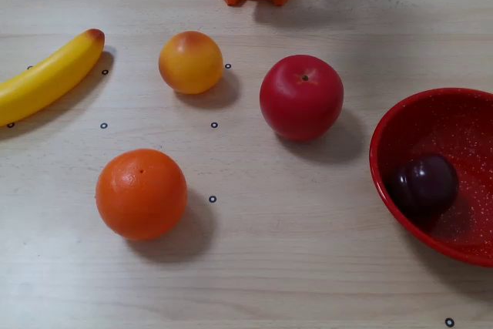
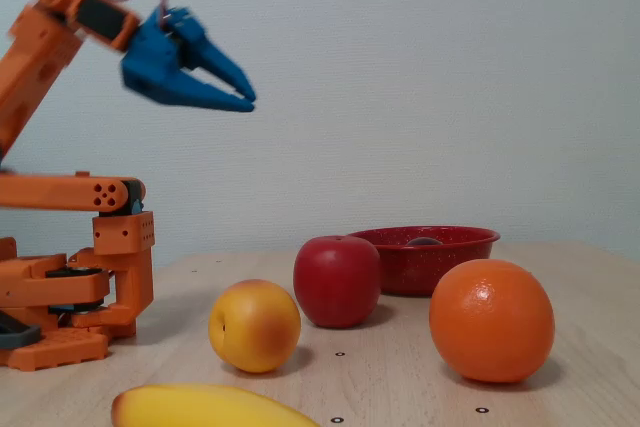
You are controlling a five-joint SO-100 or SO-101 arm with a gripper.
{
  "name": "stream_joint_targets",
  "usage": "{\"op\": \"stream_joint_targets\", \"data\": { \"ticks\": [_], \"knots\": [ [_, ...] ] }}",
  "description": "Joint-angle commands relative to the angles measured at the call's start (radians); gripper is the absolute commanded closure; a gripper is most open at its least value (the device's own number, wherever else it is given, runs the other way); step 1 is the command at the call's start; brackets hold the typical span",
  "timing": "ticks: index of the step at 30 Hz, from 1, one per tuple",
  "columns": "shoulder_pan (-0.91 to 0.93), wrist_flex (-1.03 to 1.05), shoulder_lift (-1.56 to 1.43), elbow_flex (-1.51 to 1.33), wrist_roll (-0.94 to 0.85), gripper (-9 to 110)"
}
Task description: Put plum in the red bowl.
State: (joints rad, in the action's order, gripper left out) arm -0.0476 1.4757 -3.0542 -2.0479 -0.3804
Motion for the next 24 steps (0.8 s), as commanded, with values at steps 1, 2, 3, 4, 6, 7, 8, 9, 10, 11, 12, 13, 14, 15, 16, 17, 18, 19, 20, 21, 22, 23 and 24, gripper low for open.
{"op": "stream_joint_targets", "data": {
  "ticks": [1,2,3,4,6,7,8,9,10,11,12,13,14,15,16,17,18,19,20,21,22,23,24],
  "knots": [
    [0.011,-0.006,-0.072,-0.054,0.041,102],
    [0.011,-0.018,-0.100,-0.094,0.061,102],
    [0.012,-0.038,-0.123,-0.138,0.078,102],
    [0.014,-0.066,-0.140,-0.181,0.097,102],
    [0.014,-0.161,-0.170,-0.282,0.137,102],
    [0.012,-0.229,-0.186,-0.345,0.149,102],
    [0.011,-0.307,-0.198,-0.408,0.158,102],
    [0.011,-0.388,-0.209,-0.469,0.164,102],
    [0.009,-0.469,-0.216,-0.531,0.164,102],
    [0.009,-0.546,-0.224,-0.591,0.164,102],
    [0.008,-0.618,-0.235,-0.647,0.164,102],
    [0.005,-0.684,-0.244,-0.699,0.164,102],
    [-0.002,-0.739,-0.253,-0.747,0.163,102],
    [-0.006,-0.799,-0.264,-0.795,0.167,102],
    [-0.012,-0.851,-0.273,-0.841,0.170,102],
    [-0.018,-0.899,-0.278,-0.879,0.178,102],
    [-0.025,-0.950,-0.278,-0.919,0.189,102],
    [-0.029,-1.005,-0.278,-0.965,0.199,102],
    [-0.032,-1.049,-0.278,-1.003,0.218,102],
    [-0.032,-1.101,-0.278,-1.035,0.249,102],
    [-0.034,-1.114,-0.278,-1.052,0.270,102],
    [-0.040,-1.104,-0.278,-1.066,0.287,102],
    [-0.043,-1.101,-0.278,-1.088,0.305,102]
  ]
}}
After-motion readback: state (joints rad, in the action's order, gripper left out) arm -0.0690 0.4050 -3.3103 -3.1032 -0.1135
